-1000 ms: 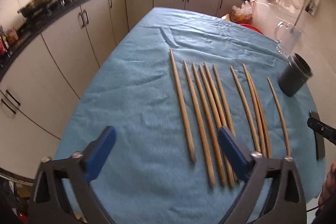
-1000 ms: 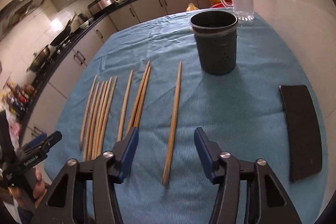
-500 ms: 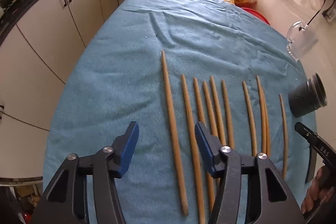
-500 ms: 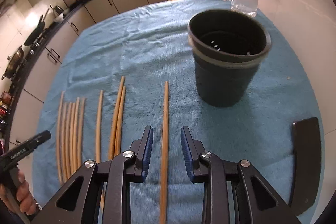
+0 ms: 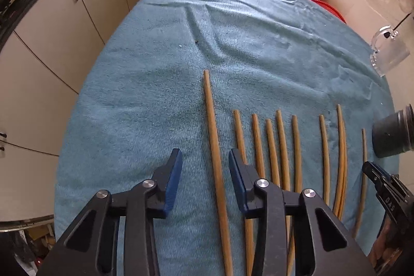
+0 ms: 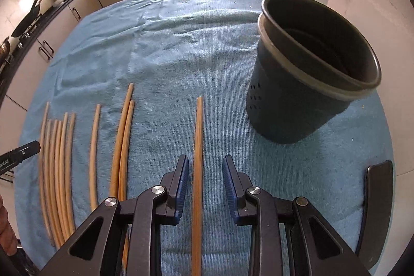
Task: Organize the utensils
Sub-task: 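Lower the left tool onto a wooden chopstick and close it while the right tool grasps another, then lift the held chopstick with the left tool toward the black cup while the right tool carries its own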
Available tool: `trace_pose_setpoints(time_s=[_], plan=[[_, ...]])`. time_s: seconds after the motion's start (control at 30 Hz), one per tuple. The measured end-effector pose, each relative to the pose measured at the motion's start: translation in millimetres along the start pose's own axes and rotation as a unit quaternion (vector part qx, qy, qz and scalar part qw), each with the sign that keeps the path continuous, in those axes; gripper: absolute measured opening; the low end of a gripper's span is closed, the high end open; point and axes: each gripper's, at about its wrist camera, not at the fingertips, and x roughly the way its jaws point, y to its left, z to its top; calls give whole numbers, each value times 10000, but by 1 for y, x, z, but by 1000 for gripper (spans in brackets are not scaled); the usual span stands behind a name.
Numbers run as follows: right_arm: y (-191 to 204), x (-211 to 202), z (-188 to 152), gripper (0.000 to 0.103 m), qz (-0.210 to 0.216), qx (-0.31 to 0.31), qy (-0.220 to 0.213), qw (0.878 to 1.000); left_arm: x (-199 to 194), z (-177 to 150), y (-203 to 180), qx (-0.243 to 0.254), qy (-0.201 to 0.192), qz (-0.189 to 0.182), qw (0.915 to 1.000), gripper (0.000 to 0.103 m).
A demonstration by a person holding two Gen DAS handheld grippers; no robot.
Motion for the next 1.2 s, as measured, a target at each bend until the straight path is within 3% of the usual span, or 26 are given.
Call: trace_pose_setpoints(time_s=[0.3,0.4,0.43,0.5,0.63,0.9,1.2], plan=[[8,8,8,29,-159,-85,43,9998,13,19,-13,154,-27,334,9993,31],[13,9,9,23,-234,-190,34,9995,13,19,-15,179,-116,477,9986,17],[13,9,9,18,-238,-215,30,9995,13,18,-16,189,-130,494,9985,8],[13,9,10,7,-205,-229,13,9995,11,16,-13,171,-142,439,9988,7],[7,4,8,7,20,-149,-43,9999,-2,5,-2,121,-311,235,9992,6],[1,-64,-8,7,860,-40,-882,9924,-71,-17,8,76,-1063,-124,9942,6],[-3,-136,-48,7,1329,-153,-1954,9716,-148,-63,-6,332,-1985,-402,9787,6]])
